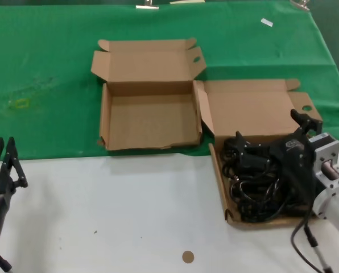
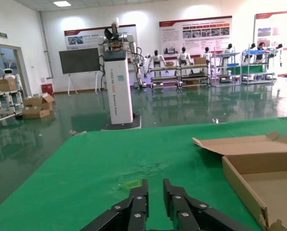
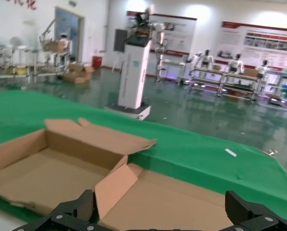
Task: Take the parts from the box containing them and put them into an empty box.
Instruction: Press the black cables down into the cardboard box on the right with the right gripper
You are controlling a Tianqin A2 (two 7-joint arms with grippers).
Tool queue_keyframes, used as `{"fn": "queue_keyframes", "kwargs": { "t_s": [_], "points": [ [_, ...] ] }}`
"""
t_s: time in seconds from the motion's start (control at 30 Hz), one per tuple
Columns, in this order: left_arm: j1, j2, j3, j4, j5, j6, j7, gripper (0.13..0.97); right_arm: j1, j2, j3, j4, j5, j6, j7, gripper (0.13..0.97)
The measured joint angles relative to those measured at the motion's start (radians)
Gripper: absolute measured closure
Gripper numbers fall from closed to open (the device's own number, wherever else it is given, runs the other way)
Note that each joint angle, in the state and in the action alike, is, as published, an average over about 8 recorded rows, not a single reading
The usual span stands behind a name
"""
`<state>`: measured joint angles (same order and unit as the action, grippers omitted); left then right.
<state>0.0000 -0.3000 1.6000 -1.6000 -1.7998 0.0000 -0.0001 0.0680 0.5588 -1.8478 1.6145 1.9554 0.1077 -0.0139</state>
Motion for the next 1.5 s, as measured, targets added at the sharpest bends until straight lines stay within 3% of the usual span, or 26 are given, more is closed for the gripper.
{"fn": "queue_keyframes", "kwargs": {
  "t_s": [0.37, 0.53, 0.7, 1.03, 1.5],
  "points": [
    [0.0, 0.0, 0.0, 0.0, 0.0, 0.0, 0.0, 0.935, 0.118, 0.357, -0.262, 0.045, 0.15, -0.026, -0.007, 0.129],
    [0.0, 0.0, 0.0, 0.0, 0.0, 0.0, 0.0, 0.942, 0.196, 0.496, -0.365, 0.057, 0.113, -0.111, 0.04, 0.129],
    [0.0, 0.0, 0.0, 0.0, 0.0, 0.0, 0.0, 0.953, 0.254, 0.59, -0.405, 0.063, 0.001, -0.239, 0.115, 0.129],
    [0.0, 0.0, 0.0, 0.0, 0.0, 0.0, 0.0, 0.953, 0.3, 0.654, -0.32, 0.038, -0.181, -0.569, 0.146, 0.131],
    [0.0, 0.0, 0.0, 0.0, 0.0, 0.0, 0.0, 0.953, 0.414, 0.574, -0.223, -0.072, -0.36, -0.903, 0.066, 0.174]
  ]
}}
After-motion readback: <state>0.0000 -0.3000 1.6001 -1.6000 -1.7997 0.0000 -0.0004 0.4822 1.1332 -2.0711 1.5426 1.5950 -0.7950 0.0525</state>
